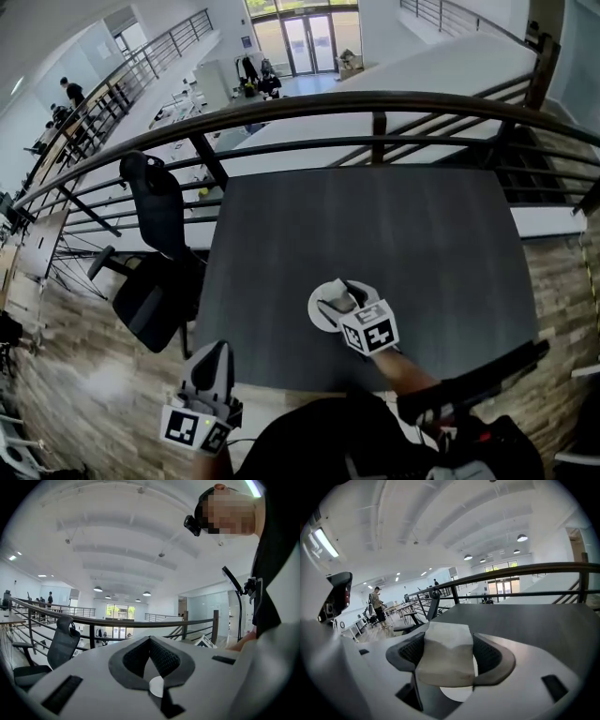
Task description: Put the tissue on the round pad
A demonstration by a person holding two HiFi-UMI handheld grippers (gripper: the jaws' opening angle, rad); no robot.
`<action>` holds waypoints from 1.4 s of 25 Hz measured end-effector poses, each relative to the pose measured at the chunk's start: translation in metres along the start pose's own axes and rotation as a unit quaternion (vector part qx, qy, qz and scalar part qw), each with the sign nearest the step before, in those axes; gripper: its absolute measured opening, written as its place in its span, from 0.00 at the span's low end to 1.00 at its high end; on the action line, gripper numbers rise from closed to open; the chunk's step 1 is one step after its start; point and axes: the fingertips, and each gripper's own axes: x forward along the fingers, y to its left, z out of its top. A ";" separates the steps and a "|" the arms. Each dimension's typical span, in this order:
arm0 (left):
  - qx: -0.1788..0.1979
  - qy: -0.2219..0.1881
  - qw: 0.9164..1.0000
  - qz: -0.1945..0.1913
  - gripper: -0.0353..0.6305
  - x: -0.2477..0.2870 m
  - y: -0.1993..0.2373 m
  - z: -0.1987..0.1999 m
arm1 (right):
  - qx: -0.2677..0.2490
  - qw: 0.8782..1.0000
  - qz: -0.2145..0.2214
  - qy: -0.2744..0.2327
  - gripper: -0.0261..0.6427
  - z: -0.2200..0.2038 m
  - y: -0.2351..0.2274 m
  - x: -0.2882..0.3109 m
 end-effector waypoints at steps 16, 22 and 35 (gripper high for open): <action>-0.016 0.010 0.997 0.072 0.06 -0.015 0.011 0.003 | -0.020 0.988 0.009 0.151 0.53 -0.098 -0.026 0.069; -0.018 0.014 0.996 0.091 0.06 -0.026 0.015 0.004 | -0.050 0.980 -0.002 0.195 0.53 -0.124 -0.030 0.082; -0.020 0.028 0.994 0.108 0.06 -0.046 0.020 -0.003 | -0.108 0.967 -0.021 0.228 0.53 -0.135 -0.033 0.094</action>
